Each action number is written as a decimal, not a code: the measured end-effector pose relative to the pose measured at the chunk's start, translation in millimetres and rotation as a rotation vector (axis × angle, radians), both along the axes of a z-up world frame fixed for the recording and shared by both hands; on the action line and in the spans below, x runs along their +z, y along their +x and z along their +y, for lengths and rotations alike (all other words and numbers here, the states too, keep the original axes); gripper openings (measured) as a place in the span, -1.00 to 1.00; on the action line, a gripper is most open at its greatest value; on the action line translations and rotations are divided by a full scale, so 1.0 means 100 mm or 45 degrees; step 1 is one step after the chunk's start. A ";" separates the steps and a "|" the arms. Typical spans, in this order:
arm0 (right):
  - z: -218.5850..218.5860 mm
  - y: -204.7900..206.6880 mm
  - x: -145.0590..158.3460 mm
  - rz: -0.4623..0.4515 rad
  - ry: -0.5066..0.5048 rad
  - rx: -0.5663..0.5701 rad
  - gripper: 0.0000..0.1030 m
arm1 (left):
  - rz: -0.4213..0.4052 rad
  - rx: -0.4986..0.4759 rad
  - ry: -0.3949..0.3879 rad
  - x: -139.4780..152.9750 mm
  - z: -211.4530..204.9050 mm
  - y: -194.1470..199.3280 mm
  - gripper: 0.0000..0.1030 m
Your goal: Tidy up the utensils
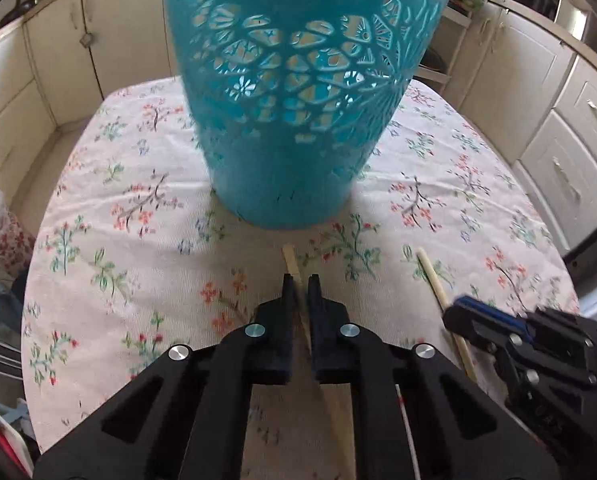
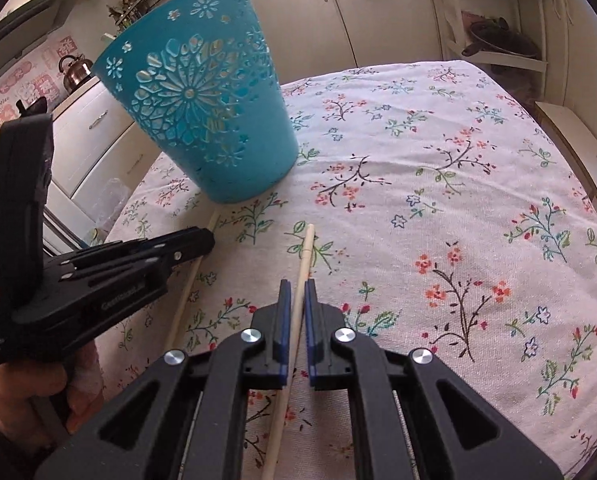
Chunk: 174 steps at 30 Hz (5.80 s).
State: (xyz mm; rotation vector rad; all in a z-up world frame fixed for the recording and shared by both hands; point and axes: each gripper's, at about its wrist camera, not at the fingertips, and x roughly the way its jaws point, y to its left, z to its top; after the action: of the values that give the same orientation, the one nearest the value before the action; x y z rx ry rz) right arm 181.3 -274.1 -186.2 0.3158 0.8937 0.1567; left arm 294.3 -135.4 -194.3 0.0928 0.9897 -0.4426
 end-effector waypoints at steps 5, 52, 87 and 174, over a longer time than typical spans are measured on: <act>0.14 -0.01 0.02 -0.011 -0.073 0.068 -0.87 | 0.026 -0.036 -0.036 0.01 0.24 -0.13 -0.91; 0.09 0.07 -0.02 0.007 0.076 0.055 -0.88 | -0.472 0.112 -0.748 1.84 0.95 -0.03 -0.91; 0.09 0.07 -0.06 0.010 0.101 0.062 -0.88 | -0.633 0.186 -0.464 1.48 0.56 0.52 -0.60; 0.74 -1.89 1.39 -0.214 -0.090 -0.194 0.86 | -0.271 0.370 -0.047 1.80 1.37 -2.16 0.85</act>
State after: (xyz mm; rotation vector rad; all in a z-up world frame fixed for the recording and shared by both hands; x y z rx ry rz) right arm -8.2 -199.7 -47.2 0.2993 0.7040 0.0108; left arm 78.0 1.7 -14.8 -0.0369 0.7698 -0.1797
